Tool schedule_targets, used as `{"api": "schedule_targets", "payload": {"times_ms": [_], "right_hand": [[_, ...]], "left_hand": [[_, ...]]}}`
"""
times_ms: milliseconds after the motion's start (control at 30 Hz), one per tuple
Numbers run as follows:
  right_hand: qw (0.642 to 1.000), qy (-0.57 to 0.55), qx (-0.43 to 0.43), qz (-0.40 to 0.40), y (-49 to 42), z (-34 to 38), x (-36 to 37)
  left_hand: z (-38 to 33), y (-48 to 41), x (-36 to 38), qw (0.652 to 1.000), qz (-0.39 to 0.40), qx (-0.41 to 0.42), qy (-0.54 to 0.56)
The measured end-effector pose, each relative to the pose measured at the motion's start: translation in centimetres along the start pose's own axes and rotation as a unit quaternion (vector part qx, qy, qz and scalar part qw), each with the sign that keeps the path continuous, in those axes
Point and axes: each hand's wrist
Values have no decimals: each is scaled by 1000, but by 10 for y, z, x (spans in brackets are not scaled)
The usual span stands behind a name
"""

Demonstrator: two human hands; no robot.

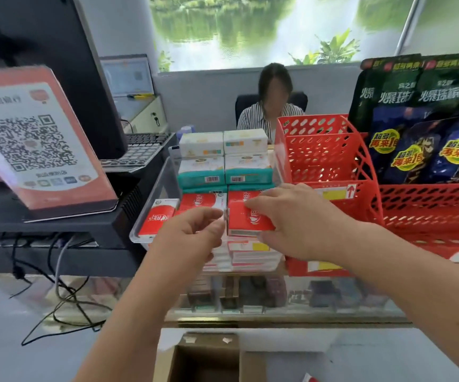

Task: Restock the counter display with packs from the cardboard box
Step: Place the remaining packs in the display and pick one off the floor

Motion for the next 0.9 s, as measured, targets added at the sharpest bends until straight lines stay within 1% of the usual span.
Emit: {"api": "schedule_targets", "payload": {"times_ms": [100, 200, 333, 433, 533, 733, 800, 900], "right_hand": [[999, 14, -18, 49, -30, -20, 11], [995, -5, -11, 99, -46, -28, 24], [994, -42, 1, 105, -49, -31, 39], [992, -63, 25, 110, -46, -29, 38], [992, -82, 58, 81, -39, -19, 33], [985, -102, 129, -50, 15, 19, 23], [982, -98, 145, -68, 42, 31, 29], [981, -92, 155, -71, 83, 39, 47]], "left_hand": [[-15, -12, 0, 998, -13, 21, -51], [-20, -22, -8, 998, -24, 24, -51], [-12, -32, -16, 999, -5, 29, -34], [-3, -37, -16, 999, 30, 29, -16], [0, -38, -12, 997, 76, 33, 4], [16, -34, 1, 985, 171, 35, -2], [25, -29, 13, 978, 207, 18, -16], [38, -23, 41, 969, 242, -7, -40]]}}
Point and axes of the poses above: each hand's wrist, its own y-axis away from the middle knuckle, its own x-axis out of the palm, z = x × y, and after that the axes turned 14 degrees about -x, right-handed
